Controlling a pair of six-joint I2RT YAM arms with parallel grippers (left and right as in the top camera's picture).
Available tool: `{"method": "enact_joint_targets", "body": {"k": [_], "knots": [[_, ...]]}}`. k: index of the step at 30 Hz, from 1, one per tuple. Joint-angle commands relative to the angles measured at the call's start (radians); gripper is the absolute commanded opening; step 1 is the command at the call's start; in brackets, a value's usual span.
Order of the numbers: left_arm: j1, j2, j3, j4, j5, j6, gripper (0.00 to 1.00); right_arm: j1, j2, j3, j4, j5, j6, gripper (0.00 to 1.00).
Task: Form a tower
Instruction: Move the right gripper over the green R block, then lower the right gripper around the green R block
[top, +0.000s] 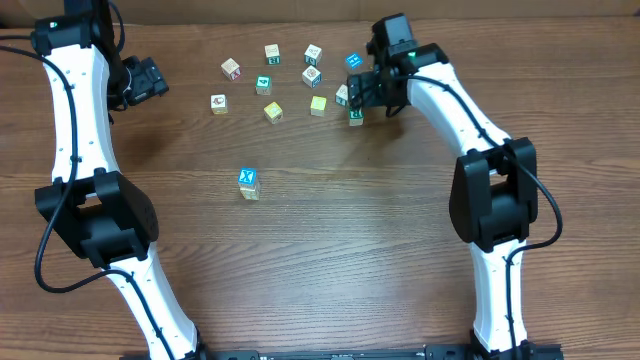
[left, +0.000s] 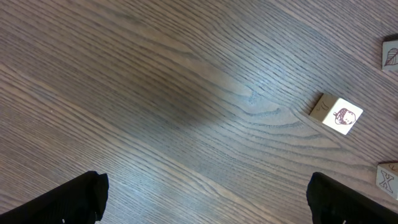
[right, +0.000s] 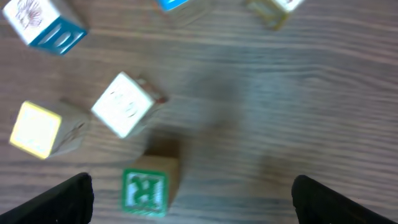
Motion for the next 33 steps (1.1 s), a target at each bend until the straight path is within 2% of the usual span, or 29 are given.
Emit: {"method": "enact_joint_targets", "body": {"k": [1,7,9,13,21,26,33], "knots": [[-0.009,-0.006,0.012,0.0,-0.002,-0.01,1.0,0.014,0.024,0.0,-0.008,0.002,-0.007,0.96],[-0.009,-0.006,0.012,0.0,-0.002,-0.01,1.0,0.031,0.054,0.0,-0.008,0.002,-0.006,0.73],[-0.009,-0.006,0.012,0.0,-0.002,-0.01,1.0,0.031,0.056,0.0,-0.009,0.002,-0.006,0.61],[-0.009,-0.006,0.012,0.0,-0.002,-0.01,1.0,0.031,0.056,0.0,-0.023,0.002,-0.006,0.54],[-0.009,-0.006,0.012,0.0,-0.002,-0.01,1.0,0.031,0.056,0.0,-0.068,0.002,-0.006,0.52],[-0.009,-0.006,0.012,0.0,-0.002,-0.01,1.0,0.031,0.056,0.0,-0.045,0.002,-0.006,0.65],[-0.009,-0.006,0.012,0.0,-0.002,-0.01,1.0,0.034,0.056,0.086,-0.09,0.002,-0.006,0.67]]}}
